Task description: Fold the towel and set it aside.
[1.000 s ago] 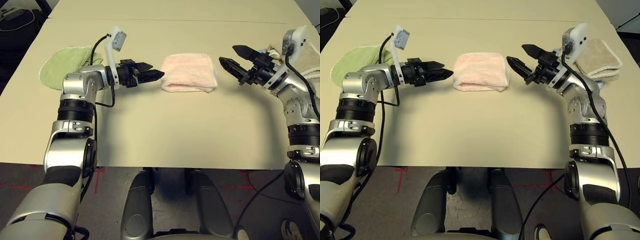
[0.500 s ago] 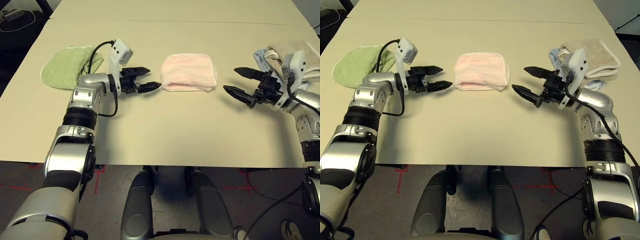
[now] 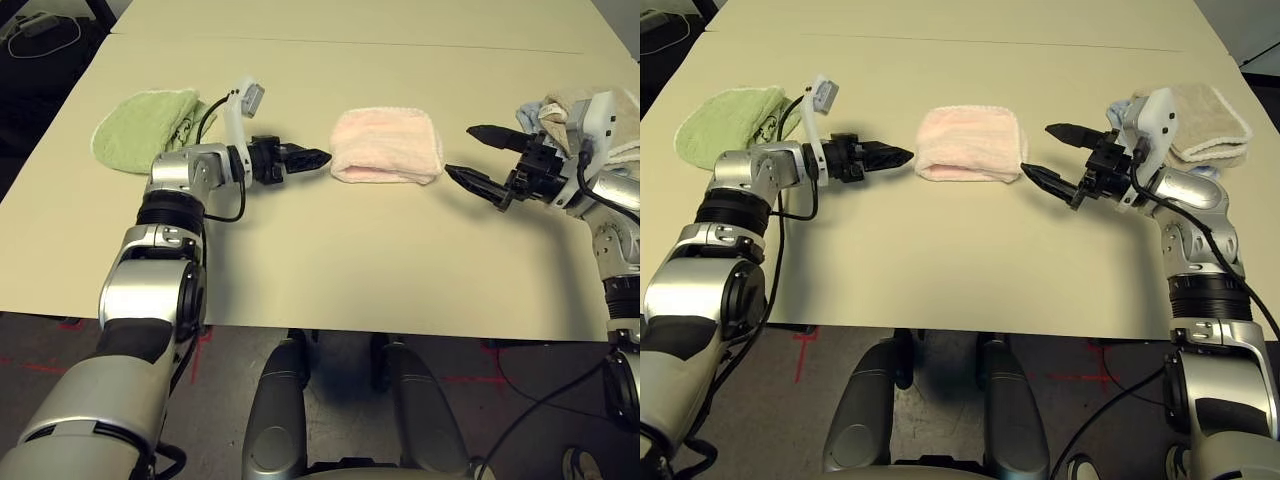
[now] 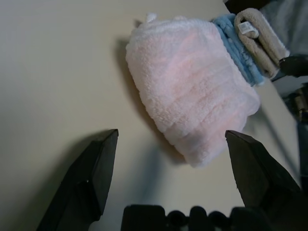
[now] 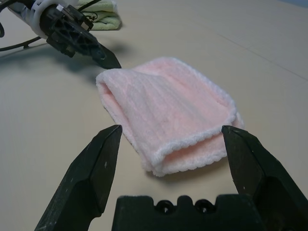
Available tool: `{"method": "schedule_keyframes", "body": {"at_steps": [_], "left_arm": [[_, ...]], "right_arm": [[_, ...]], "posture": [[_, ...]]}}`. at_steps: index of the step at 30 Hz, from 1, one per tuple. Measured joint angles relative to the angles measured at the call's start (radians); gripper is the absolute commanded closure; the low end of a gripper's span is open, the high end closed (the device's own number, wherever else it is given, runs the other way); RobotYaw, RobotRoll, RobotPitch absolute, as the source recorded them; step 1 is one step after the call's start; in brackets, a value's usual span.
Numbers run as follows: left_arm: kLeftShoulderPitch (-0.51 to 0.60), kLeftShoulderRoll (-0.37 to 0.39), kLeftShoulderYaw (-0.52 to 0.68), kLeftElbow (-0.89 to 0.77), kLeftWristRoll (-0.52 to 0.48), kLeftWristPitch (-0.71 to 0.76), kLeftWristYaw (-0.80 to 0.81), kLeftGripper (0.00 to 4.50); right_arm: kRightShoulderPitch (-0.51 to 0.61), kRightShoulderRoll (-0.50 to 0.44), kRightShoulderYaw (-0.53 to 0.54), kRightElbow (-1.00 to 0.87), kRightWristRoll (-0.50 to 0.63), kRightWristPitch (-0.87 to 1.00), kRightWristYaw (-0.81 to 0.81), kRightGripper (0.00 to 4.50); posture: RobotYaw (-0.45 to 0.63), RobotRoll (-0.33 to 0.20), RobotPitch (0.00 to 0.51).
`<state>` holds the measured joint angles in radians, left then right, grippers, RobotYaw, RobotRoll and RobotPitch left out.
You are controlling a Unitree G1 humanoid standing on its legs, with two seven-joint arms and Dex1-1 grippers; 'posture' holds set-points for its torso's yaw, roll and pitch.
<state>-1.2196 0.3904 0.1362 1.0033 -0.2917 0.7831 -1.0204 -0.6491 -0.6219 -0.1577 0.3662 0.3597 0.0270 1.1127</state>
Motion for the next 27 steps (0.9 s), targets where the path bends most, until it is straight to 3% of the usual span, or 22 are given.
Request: {"method": "schedule_keyframes", "body": {"at_steps": [16,27], "left_arm": [[-0.102,-0.074,0.087,0.116,-0.038,0.199,0.106,0.00],[-0.112,-0.133,0.142,0.134,-0.061,0.196,0.183,0.00]], "right_arm": [[-0.002,0.002,0.000,0.000,0.000,0.000,-0.009,0.02],[-0.002,0.005,0.000,0.000,-0.002,0.000,-0.020,0.02]], "posture": [[0.04,0.000,0.262],[0.03,0.000,0.260]]}}
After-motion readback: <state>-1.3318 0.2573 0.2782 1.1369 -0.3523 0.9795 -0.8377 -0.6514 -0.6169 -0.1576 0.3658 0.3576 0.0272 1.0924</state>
